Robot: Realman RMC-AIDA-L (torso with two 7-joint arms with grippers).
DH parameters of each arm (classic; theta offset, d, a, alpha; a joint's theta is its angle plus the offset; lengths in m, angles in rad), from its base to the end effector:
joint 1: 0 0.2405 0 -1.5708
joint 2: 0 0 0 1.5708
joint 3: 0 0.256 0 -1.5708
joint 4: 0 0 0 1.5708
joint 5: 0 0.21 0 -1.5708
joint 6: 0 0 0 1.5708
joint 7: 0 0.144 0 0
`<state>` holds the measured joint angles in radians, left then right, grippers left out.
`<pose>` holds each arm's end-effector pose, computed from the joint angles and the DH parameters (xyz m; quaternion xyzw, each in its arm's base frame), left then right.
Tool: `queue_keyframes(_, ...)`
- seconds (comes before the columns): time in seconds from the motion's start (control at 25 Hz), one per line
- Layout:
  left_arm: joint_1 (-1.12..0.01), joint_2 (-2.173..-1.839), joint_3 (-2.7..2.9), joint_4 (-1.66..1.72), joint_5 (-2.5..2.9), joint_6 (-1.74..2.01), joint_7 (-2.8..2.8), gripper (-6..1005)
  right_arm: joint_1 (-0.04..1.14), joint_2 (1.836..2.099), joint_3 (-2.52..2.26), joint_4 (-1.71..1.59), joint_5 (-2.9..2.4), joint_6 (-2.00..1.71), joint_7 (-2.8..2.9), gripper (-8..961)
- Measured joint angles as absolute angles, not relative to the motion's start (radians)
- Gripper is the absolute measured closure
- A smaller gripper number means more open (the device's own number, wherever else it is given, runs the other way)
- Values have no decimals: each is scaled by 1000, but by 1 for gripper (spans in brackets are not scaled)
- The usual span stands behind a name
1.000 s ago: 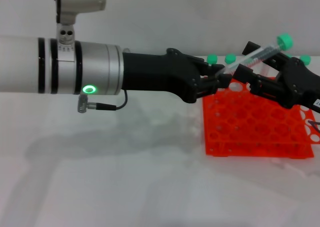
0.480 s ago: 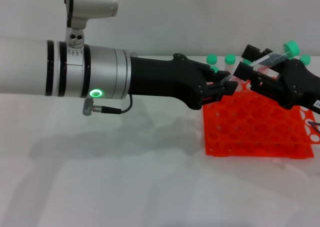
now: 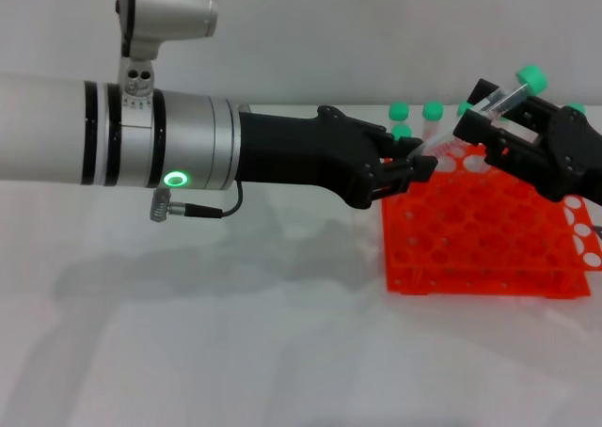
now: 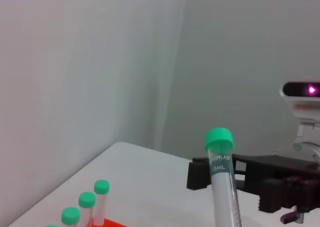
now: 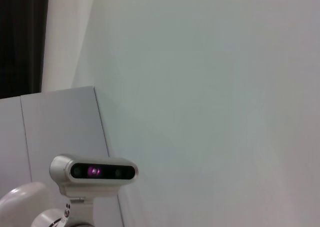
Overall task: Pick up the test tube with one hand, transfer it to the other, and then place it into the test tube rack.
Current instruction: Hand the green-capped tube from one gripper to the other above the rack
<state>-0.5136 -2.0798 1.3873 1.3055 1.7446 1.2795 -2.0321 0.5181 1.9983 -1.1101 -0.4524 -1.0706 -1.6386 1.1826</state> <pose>-0.0976 0.3503 -0.0066 -0.9592 -0.1535 -0.2198 0.0895 0.2101 0.3385 0.0299 -0.8367 0.1405 0.5058 0.1564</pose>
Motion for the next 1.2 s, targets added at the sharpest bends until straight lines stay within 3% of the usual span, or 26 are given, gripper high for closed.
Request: queue_keyframes(1.2,-534,-2081,1407,1290,1767,1268,-2032,767,546,2011,-1132,-450,-1078,-1623,1184,441)
